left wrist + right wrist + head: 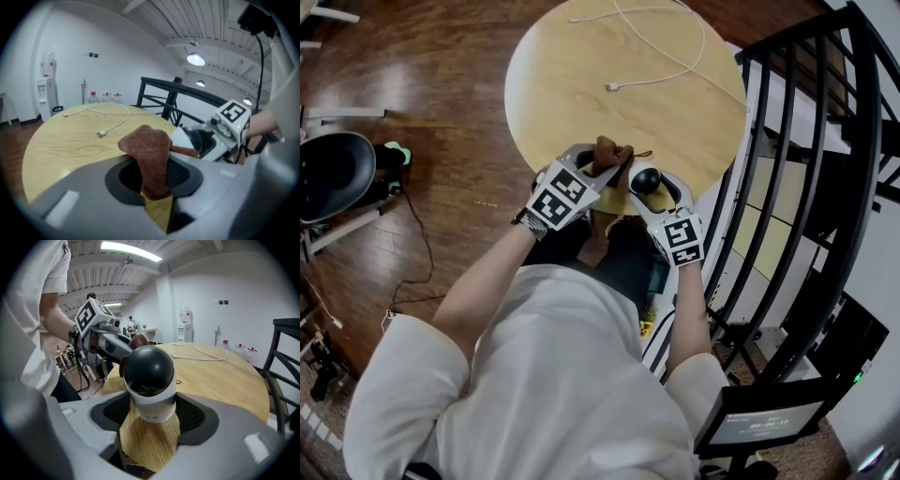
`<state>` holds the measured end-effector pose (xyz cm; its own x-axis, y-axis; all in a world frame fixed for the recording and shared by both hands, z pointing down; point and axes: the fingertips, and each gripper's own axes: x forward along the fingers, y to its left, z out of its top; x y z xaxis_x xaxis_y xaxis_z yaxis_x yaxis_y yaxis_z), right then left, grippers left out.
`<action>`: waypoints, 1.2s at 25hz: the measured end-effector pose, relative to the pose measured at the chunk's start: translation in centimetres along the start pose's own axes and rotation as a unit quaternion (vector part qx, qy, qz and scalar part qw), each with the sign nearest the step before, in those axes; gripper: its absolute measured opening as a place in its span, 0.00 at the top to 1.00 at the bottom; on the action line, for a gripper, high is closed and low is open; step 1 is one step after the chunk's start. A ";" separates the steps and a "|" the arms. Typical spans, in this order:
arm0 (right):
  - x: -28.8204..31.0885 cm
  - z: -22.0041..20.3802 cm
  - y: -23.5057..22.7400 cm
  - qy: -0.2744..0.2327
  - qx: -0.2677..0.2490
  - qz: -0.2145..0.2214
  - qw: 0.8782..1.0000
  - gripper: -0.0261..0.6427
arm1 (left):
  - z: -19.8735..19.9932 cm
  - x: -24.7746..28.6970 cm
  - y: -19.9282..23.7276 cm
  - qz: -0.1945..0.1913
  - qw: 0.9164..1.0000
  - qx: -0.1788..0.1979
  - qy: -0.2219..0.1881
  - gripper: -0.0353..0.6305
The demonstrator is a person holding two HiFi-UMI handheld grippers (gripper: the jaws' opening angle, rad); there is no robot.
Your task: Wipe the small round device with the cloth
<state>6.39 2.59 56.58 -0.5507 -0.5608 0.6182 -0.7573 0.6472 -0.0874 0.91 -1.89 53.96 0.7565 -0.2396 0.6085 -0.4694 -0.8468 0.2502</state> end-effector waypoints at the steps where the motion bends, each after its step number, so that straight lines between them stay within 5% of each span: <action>1: 0.0 -0.1 -0.1 -0.003 0.009 -0.014 1.000 0.50 | 0.7 -0.7 0.1 0.006 1.000 -0.008 -0.019 0.79; 4: 0.1 -0.2 -0.3 -0.010 0.039 -0.051 0.998 0.50 | 2.7 -2.5 -0.3 0.011 0.997 -0.020 -0.075 0.79; 8: 0.4 -0.4 -0.7 -0.012 0.087 -0.113 0.990 0.51 | 5.3 -4.4 -2.8 -0.028 0.992 -0.004 -0.122 0.79; 14: 0.6 -0.4 -0.6 0.013 0.117 -0.181 0.976 0.50 | 6.5 -2.8 -4.4 -0.015 0.995 0.047 -0.091 0.79; 21: -1.7 -0.4 -0.2 0.009 -0.018 -0.064 0.998 0.45 | 5.1 -0.5 -4.4 0.010 0.994 0.101 -0.035 0.79; 30: 1.0 0.8 -0.5 0.045 -0.135 0.050 0.989 0.45 | 1.4 0.5 -2.7 0.012 0.990 0.131 0.048 0.80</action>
<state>5.98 1.28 56.65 -0.5751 -0.4472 0.6850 -0.5728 0.8180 0.0531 3.21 -0.34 52.57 0.6932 -0.2255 0.6846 -0.3426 -0.9387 0.0377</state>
